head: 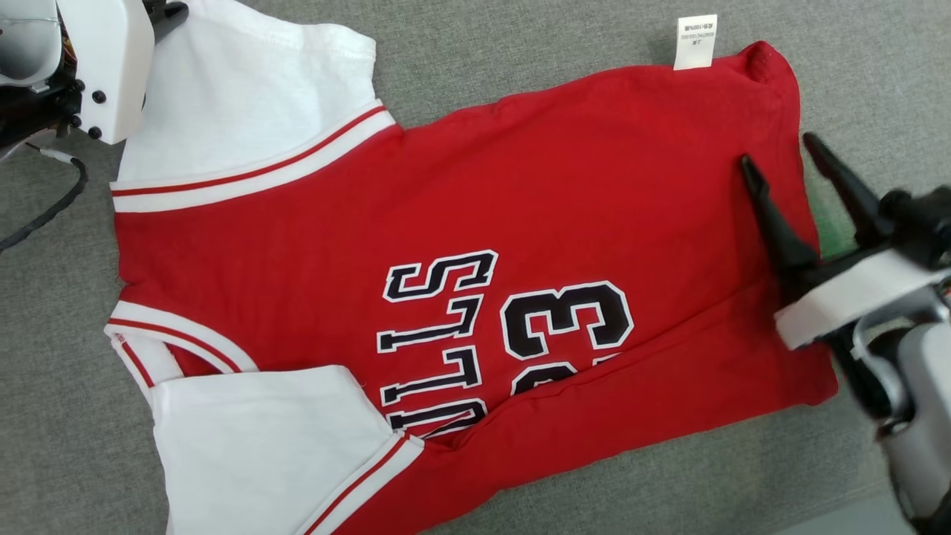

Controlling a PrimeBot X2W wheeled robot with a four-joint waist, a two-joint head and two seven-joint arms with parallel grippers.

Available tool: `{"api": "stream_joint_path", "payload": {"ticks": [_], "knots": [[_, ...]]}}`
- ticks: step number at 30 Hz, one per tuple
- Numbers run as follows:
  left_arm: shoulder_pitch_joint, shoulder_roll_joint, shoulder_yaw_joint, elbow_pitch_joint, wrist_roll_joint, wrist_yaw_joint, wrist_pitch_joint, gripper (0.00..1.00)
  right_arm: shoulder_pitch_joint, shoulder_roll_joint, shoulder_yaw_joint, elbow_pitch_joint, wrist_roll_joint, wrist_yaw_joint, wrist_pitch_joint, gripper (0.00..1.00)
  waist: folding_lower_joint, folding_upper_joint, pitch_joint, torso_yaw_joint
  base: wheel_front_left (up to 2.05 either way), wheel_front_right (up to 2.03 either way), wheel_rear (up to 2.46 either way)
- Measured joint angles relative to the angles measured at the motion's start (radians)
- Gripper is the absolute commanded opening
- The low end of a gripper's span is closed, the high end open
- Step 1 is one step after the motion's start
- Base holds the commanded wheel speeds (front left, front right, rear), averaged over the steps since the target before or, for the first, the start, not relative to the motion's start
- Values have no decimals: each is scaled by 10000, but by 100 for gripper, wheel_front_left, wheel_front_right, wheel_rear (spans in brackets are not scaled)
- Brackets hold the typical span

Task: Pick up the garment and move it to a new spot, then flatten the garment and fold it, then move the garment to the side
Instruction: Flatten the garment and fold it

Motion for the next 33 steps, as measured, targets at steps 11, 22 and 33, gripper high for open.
{"api": "stream_joint_path", "payload": {"ticks": [11, 22, 33], "knots": [[-225, 314, -788, -192, -543, 0, -407, 0, -2317, -1616, -33, -186, 2063, -4, 4259, 100, 0, 0, -92, 342, 0, 0, 0], [-684, 518, -1411, -307, -903, 0, -685, 0, -3776, -1674, 692, 612, 1555, -2, 6807, 82, 0, 0, 67, 619, 0, 0, 0], [-1024, 631, -1894, -270, -1221, 0, -1037, 0, -3383, -1718, 1076, 259, 1896, -2, 7536, 44, 0, 0, 58, 609, 0, 0, 0]]}}
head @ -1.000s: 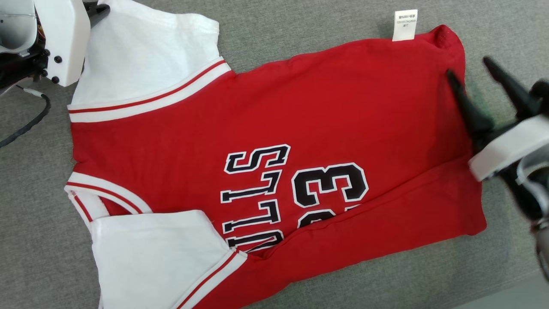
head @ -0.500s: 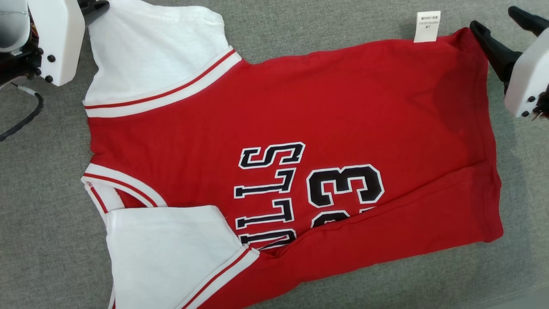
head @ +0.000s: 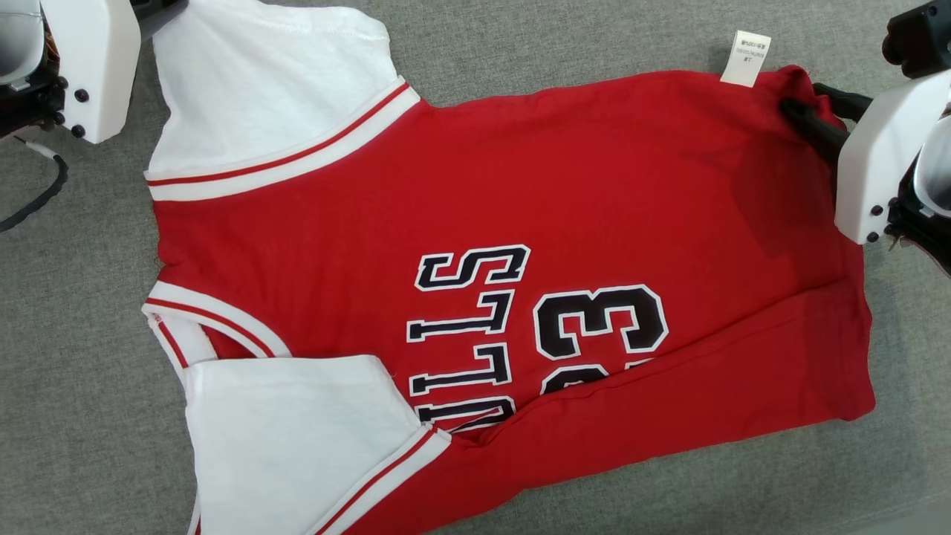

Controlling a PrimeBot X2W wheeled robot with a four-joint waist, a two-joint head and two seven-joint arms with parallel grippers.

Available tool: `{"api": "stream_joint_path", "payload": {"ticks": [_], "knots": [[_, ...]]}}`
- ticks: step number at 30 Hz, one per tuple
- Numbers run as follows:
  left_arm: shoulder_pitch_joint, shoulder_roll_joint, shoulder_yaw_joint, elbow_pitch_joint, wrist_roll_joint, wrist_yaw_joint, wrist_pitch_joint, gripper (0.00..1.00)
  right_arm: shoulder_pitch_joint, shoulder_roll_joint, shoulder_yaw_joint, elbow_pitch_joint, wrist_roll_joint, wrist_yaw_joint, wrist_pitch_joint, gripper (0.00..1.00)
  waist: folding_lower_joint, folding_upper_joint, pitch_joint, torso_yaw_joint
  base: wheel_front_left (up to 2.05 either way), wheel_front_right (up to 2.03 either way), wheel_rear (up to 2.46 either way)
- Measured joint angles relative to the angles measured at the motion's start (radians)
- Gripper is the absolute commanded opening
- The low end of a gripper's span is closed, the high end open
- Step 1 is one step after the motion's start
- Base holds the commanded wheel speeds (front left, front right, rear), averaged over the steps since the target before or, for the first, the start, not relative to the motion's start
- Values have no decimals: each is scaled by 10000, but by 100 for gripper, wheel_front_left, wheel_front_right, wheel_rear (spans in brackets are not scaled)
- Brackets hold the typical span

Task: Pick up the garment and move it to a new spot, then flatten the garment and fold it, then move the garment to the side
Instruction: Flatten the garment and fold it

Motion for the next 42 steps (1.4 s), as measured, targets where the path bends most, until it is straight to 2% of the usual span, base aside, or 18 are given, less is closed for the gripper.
{"api": "stream_joint_path", "payload": {"ticks": [2, 3, 13, 22, 27, 31, 36, 42], "knots": [[-36, 29, -69, 4, -25, 0, -31, 0, 32, -17, 107, -130, 77, 0, 40, 20, 0, 0, 26, 0, 0, 0, 0], [-51, 42, -132, 6, -38, 0, -42, 0, 37, -33, 159, -174, 75, 0, -29, 0, 0, 0, 40, 4, 0, 0, 0], [-221, 132, -533, 35, -288, 0, -472, 0, -120, -393, 874, -290, -75, -2, -1204, 0, 0, 0, 18, 110, 0, 0, 0], [-434, 581, -679, -491, -389, -8, -2462, 0, -242, -525, -332, -48, 397, 0, -2800, 0, 0, 0, -137, 255, 0, 0, 0], [-713, 765, -639, -466, -353, -8, -3841, 0, -298, -456, -978, 303, 1122, 0, -3143, 0, 0, 0, -176, 382, 0, 0, 0], [-885, 746, -654, -401, -416, -8, -4853, 0, -304, -259, -1499, 729, 2301, 0, -3122, 0, 0, 0, -211, 540, 0, 0, 0], [-779, 838, -786, -1122, -1227, -8, -5756, 0, 10, -683, -1774, 769, 3103, 0, -3024, 0, 0, 0, -307, 818, 0, 0, 0], [101, 1607, -1034, -2545, -2046, -8, -6360, 0, 1036, -1127, -1962, 403, 3764, 0, -3085, 0, 0, 0, -558, 1110, 0, 0, 0]]}}
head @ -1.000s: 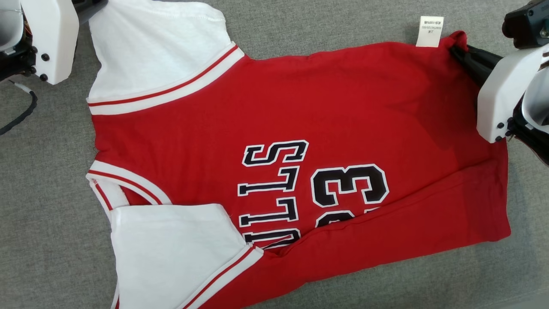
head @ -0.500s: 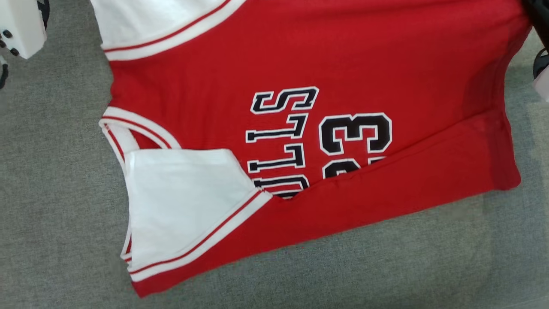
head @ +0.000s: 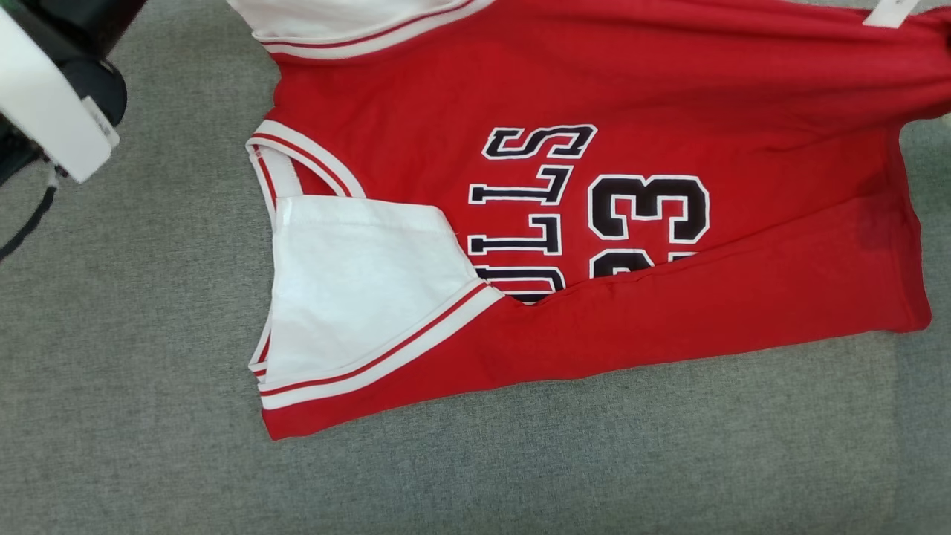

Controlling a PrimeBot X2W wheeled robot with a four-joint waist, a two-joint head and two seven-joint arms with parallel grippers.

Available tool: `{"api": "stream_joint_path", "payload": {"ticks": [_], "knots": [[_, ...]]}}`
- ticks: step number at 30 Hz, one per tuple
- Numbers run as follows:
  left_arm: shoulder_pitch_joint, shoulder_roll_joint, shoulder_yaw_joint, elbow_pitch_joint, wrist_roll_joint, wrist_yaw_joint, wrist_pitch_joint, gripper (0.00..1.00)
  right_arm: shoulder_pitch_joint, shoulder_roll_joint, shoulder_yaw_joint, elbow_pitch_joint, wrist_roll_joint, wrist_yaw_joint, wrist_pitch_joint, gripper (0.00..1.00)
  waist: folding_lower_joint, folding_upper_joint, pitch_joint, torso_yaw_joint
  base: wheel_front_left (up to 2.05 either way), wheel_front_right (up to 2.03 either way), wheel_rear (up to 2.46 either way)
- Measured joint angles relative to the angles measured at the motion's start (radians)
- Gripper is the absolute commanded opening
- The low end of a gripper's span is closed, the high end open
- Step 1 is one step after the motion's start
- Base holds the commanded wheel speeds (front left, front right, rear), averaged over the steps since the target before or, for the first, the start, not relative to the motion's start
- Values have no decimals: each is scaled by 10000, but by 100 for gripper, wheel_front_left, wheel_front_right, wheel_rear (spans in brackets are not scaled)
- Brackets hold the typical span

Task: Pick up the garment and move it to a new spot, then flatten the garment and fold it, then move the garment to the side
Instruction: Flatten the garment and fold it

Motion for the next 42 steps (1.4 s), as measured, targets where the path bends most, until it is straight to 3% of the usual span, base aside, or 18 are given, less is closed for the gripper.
{"api": "stream_joint_path", "payload": {"ticks": [7, 14, 21, 30, 31, 32, 33, 34, 35, 36, 39, 42], "knots": [[1307, 1093, -127, -1601, -1331, 0, -163, 0, 1398, -474, -382, -504, 502, 0, -134, 0, 1, 0, -297, 304, 0, 0, 0], [2657, 1666, -238, -2401, -1352, 0, 61, 0, 2765, -786, -619, -1118, 489, 2, -221, 0, 0, 0, -412, 533, 0, 0, 0], [3705, 1630, -272, -2309, -1110, 0, 113, 0, 3529, -675, -740, -1369, 136, 2, -249, 0, 0, 0, -358, 552, 0, 0, 0], [4665, 880, -286, -1440, -752, 130, 69, 0, 3785, -71, -798, -1269, -347, 2, -215, 0, 1, 0, -260, 461, 0, 0, 0], [4743, 763, -284, -1338, -742, 130, 2, 0, 3777, 8, -807, -1262, -387, 2, -263, 33, 0, 0, -279, 451, 0, 0, 0], [4841, 644, -286, -1243, -702, 130, -75, 16, 3770, 107, -846, -1233, -464, 2, -389, 72, 0, 0, -311, 443, 0, 0, 0], [4924, 543, -290, -1160, -625, 138, -249, 34, 3759, 190, -872, -1189, -556, 2, -491, 100, 1, 0, -353, 436, 0, 0, 0], [5017, 451, -284, -1060, -573, 190, -449, 34, 3758, 236, -869, -1160, -640, 2, -577, 100, 1, 0, -408, 430, 0, 0, 0], [5101, 372, -284, -965, -489, 278, -669, 78, 3763, 276, -894, -1139, -732, 2, -713, 100, 0, 0, -476, 423, 0, 0, 0], [5198, 295, -259, -869, -353, 412, -972, 100, 3774, 336, -963, -1114, -769, 2, -876, 100, 1, 0, -551, 415, 0, 0, 0], [5588, -90, -174, -821, -134, 754, -1839, 100, 4155, 468, -1231, -1129, -926, -2, -1409, 100, 0, 0, -837, 415, 0, 0, 0], [6086, -447, 65, -842, 366, 1423, -2276, 100, 4863, 671, -1565, -1317, -947, -8, -2040, 100, 1, 0, -1169, 465, 0, 0, 0]]}}
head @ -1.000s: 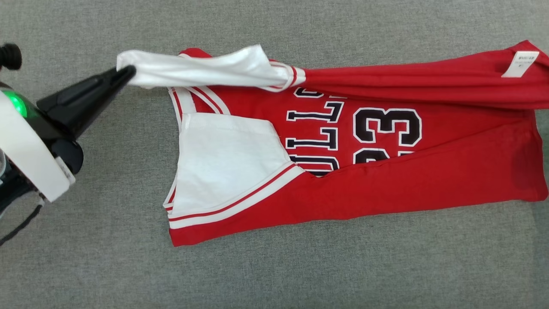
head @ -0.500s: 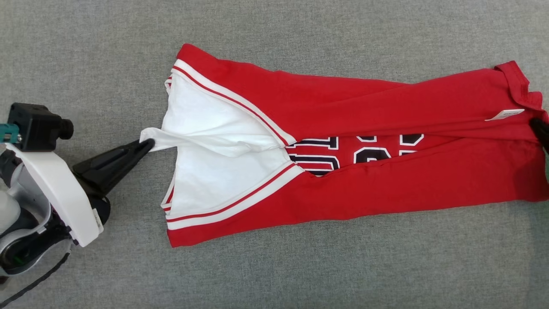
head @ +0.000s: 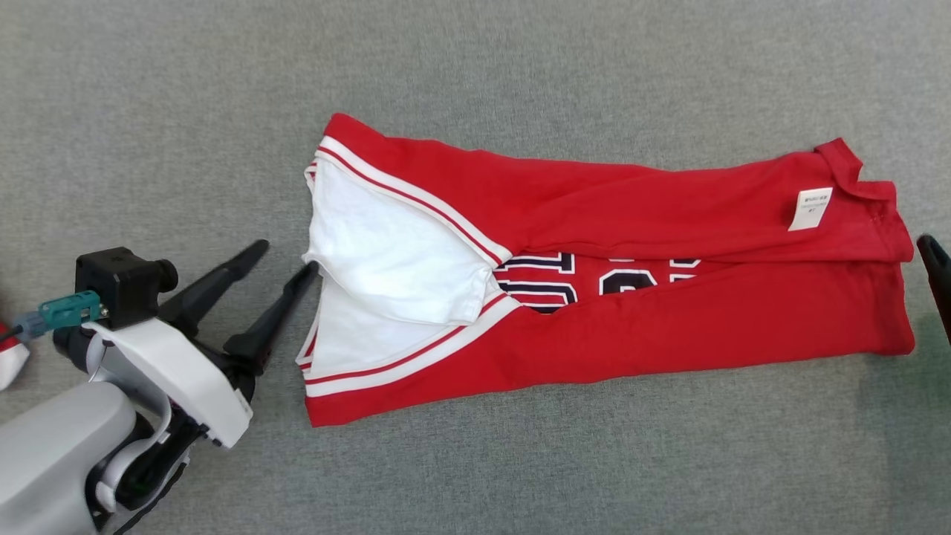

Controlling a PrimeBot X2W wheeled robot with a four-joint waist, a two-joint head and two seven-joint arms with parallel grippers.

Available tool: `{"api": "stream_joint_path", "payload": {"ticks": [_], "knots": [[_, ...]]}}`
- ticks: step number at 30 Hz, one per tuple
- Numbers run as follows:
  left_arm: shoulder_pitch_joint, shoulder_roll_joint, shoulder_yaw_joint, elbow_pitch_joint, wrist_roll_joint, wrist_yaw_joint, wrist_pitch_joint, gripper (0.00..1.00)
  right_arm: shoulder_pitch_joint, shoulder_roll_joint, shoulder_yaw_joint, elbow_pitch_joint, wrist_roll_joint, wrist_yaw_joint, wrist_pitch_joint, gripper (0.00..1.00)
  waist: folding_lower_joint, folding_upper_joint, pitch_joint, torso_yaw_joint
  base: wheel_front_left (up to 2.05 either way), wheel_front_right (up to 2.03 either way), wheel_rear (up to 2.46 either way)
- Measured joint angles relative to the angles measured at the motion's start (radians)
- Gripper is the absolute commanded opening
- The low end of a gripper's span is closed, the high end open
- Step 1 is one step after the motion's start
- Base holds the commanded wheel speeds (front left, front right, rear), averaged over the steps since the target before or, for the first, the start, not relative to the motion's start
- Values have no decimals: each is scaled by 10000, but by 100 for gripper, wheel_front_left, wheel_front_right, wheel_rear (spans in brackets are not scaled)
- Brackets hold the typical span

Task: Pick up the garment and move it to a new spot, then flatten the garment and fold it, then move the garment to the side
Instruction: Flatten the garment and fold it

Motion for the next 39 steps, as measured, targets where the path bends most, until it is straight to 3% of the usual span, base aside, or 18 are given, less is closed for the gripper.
{"api": "stream_joint_path", "payload": {"ticks": [2, 4, 8, 10, 13, 20, 26, 32, 34, 35, 37, 39], "knots": [[390, -190, 500, 40, 458, 740, -109, 100, 497, 224, -207, -163, -10, 0, -518, 100, 0, 0, -235, 37, 0, 0, 0], [1079, -644, 1651, -54, 997, 1515, -123, 100, 1011, 462, -430, -255, -102, 0, -1055, 100, 0, 0, -480, 79, 0, 0, 0], [2969, -1599, 3584, -412, 2880, 2778, -136, 100, 1631, 1262, -719, -188, -178, 0, -2153, 100, 0, 0, -985, 174, 0, 0, 0], [3923, -2232, 4441, -706, 3737, 3179, -136, 100, 1725, 1655, -807, 23, -174, 0, -2612, 100, 0, 0, -1234, 239, 0, 0, 0], [4970, -3185, 5553, -1093, 5049, 3430, -138, 100, 1791, 2115, -995, 512, -140, -2, -3122, 100, 0, 0, -1576, 362, 0, 0, 0], [6424, -4939, 6984, -1312, 7657, 3382, -136, 100, 1098, 2742, -1749, 2151, -81, -2, -3499, 100, 0, 0, -2085, 908, 0, 0, 0], [7124, -6134, 7411, -945, 8947, 2679, -138, 100, 24, 2803, -2414, 3760, -702, -2, -2592, 100, 0, 0, -2245, 1637, 0, 0, 0], [7310, -6828, 7752, -675, 9547, 1988, -138, 100, -528, 2615, -2646, 4947, -1756, -2, -1212, 100, 0, 0, -2142, 2106, 0, 0, 0], [7331, -6961, 7877, -608, 9712, 1776, -138, 100, -633, 2575, -2644, 5099, -2121, -2, -725, 98, 0, 0, -2107, 2220, 0, 0, 0], [7332, -7020, 7952, -593, 9804, 1680, -138, 100, -636, 2577, -2650, 5110, -2243, -2, -506, 91, 0, 0, -2094, 2273, 0, 0, 0], [7357, -7166, 8086, -573, 9965, 1540, -138, 100, -561, 2579, -2671, 4932, -2462, -4, -81, 99, 0, 1, -2077, 2366, 0, 0, 0], [7404, -7258, 8232, -587, 10109, 1384, -138, 100, -362, 2575, -2681, 4548, -2637, -6, 384, 100, 0, 0, -2054, 2414, 0, 0, 0]]}}
